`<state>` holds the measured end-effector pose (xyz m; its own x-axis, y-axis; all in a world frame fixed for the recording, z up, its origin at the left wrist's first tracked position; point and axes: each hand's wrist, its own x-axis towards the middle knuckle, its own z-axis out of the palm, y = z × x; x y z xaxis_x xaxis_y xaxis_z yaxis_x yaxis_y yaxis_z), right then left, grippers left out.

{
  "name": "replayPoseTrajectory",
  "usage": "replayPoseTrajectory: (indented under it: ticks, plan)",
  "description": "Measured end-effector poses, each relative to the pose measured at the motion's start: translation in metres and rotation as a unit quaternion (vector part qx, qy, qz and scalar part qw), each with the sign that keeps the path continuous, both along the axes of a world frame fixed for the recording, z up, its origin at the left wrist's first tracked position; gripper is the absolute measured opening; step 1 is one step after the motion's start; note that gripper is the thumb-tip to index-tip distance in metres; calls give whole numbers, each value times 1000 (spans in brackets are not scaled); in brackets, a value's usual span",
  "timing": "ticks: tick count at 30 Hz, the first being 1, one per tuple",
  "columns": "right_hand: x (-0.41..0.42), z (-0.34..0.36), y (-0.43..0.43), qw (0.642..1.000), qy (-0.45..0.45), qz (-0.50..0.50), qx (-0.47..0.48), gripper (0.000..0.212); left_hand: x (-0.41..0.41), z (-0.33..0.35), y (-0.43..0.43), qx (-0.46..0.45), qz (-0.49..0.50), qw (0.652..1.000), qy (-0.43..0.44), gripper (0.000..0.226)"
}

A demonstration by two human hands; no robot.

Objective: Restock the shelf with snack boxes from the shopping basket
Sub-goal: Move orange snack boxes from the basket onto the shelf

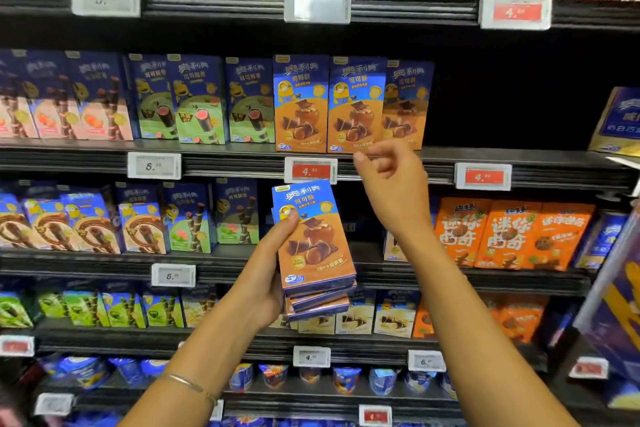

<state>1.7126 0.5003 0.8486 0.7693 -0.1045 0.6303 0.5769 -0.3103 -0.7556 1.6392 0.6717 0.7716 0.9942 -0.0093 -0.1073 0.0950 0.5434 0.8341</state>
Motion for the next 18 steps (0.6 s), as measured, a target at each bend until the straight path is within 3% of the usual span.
replayPoseTrajectory:
  ticks: [3, 6, 10, 15, 18]
  plan:
    - [-25, -29, 2, 968, 183, 118, -127, 43, 4, -4, -7, 9, 7, 1000, -4, 43]
    - [-33, -42, -3, 947, 230, 125, -187, 51, 8, -12, -13, 16, -4, 1000, 5, 64]
    - [-34, -44, -13, 951, 251, 132, -121, 42, 13, -20, -22, 12, 2, 999, 34, 96]
    - [-31, -33, -28, 967, 218, 128, -24, 35, 15, -20, -33, 41, 31, 995, 82, 68]
    - [-28, -24, -45, 975, 162, 144, 53, 35, 12, -19, -34, 42, 24, 996, 81, 66]
